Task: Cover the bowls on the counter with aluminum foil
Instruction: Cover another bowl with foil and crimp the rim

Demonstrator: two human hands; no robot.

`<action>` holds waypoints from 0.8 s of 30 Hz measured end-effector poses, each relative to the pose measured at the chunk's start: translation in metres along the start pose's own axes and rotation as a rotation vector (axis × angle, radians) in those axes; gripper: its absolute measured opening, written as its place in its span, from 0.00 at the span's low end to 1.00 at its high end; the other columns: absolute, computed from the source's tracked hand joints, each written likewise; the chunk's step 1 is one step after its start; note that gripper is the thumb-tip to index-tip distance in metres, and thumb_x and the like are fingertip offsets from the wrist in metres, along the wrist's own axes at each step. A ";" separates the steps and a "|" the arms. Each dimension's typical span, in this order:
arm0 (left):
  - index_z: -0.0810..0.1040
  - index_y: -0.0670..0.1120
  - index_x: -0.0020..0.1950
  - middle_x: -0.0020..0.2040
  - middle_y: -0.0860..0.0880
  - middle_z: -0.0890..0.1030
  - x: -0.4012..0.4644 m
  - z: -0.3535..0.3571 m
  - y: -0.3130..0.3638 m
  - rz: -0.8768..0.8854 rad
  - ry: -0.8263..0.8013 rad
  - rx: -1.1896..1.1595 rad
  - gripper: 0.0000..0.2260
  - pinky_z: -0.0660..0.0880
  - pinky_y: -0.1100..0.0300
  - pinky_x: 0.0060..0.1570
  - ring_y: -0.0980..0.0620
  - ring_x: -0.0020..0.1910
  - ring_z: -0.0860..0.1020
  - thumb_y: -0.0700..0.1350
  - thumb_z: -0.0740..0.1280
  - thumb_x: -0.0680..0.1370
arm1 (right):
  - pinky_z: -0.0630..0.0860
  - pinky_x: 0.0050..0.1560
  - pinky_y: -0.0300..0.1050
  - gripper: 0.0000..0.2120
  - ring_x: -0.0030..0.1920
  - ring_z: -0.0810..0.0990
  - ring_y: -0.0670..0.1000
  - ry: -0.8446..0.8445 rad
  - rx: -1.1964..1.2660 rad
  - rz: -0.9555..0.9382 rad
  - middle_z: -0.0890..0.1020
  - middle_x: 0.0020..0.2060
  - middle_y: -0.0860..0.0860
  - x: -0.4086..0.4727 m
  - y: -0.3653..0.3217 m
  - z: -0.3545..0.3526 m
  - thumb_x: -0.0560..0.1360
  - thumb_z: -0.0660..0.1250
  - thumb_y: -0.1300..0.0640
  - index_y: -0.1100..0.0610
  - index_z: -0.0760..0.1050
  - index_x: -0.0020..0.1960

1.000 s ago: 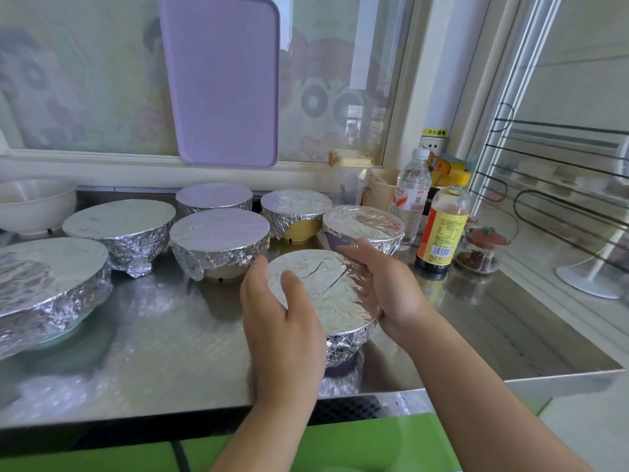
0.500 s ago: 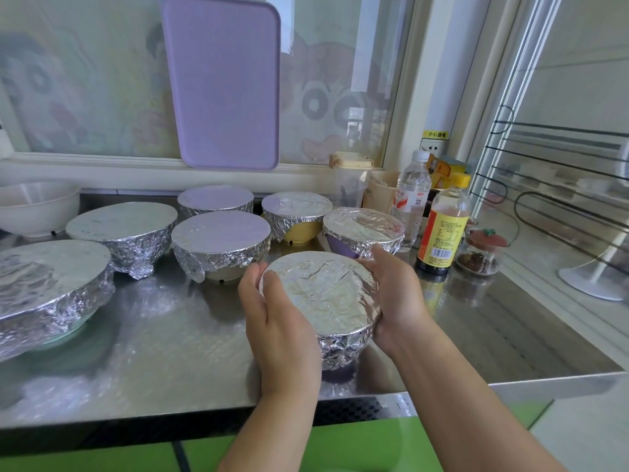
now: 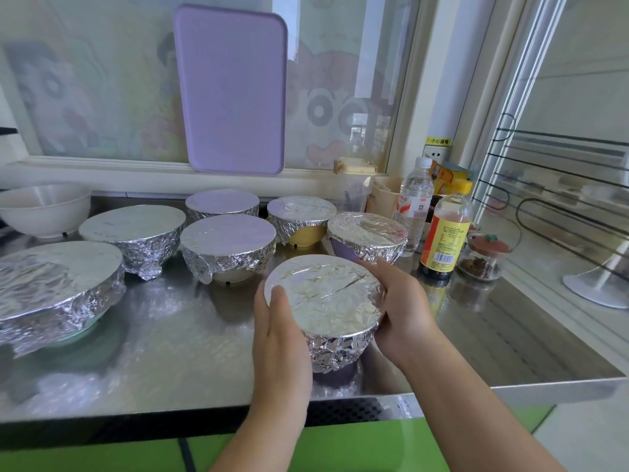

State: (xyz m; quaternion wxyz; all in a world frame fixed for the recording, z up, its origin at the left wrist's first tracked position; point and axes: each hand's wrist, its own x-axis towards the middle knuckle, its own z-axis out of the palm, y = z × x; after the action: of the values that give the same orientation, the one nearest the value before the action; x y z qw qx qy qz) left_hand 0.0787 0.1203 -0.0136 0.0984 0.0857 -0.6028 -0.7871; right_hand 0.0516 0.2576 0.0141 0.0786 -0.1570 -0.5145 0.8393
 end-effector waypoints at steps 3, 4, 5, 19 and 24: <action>0.69 0.58 0.79 0.74 0.58 0.75 0.001 0.000 0.000 -0.014 -0.007 0.040 0.20 0.68 0.69 0.58 0.59 0.69 0.73 0.56 0.51 0.88 | 0.80 0.64 0.63 0.15 0.55 0.88 0.62 0.052 0.036 0.024 0.88 0.53 0.58 -0.002 0.002 0.002 0.85 0.64 0.51 0.58 0.83 0.63; 0.69 0.58 0.79 0.74 0.58 0.74 0.001 0.000 0.000 -0.015 -0.015 0.054 0.20 0.67 0.75 0.52 0.61 0.67 0.72 0.55 0.50 0.88 | 0.81 0.64 0.64 0.14 0.54 0.88 0.61 0.066 0.039 0.030 0.89 0.52 0.57 -0.002 0.003 0.002 0.85 0.65 0.50 0.58 0.82 0.64; 0.68 0.58 0.79 0.73 0.60 0.74 0.001 0.000 0.001 -0.013 -0.025 0.067 0.20 0.65 0.79 0.47 0.63 0.63 0.73 0.55 0.50 0.89 | 0.81 0.64 0.64 0.14 0.53 0.88 0.61 0.076 0.034 0.040 0.89 0.51 0.56 -0.002 0.005 0.002 0.85 0.65 0.49 0.58 0.82 0.63; 0.63 0.61 0.82 0.76 0.61 0.70 0.002 -0.008 0.008 0.056 -0.097 0.136 0.21 0.64 0.62 0.64 0.62 0.69 0.70 0.59 0.52 0.87 | 0.82 0.58 0.55 0.22 0.55 0.88 0.59 -0.035 -0.007 0.002 0.88 0.56 0.59 -0.004 -0.006 -0.001 0.88 0.56 0.47 0.60 0.83 0.64; 0.71 0.59 0.75 0.61 0.66 0.77 0.012 -0.008 0.004 0.083 -0.085 0.147 0.18 0.67 0.72 0.53 0.74 0.53 0.75 0.58 0.52 0.88 | 0.78 0.67 0.61 0.20 0.57 0.87 0.61 -0.003 0.104 0.006 0.88 0.57 0.57 -0.005 0.012 0.000 0.87 0.58 0.47 0.55 0.84 0.65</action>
State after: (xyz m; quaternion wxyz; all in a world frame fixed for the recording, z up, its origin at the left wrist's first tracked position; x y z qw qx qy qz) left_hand 0.0695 0.1089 -0.0116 0.0986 0.0342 -0.6658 -0.7388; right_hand 0.0569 0.2500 0.0045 0.0837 -0.1531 -0.4698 0.8653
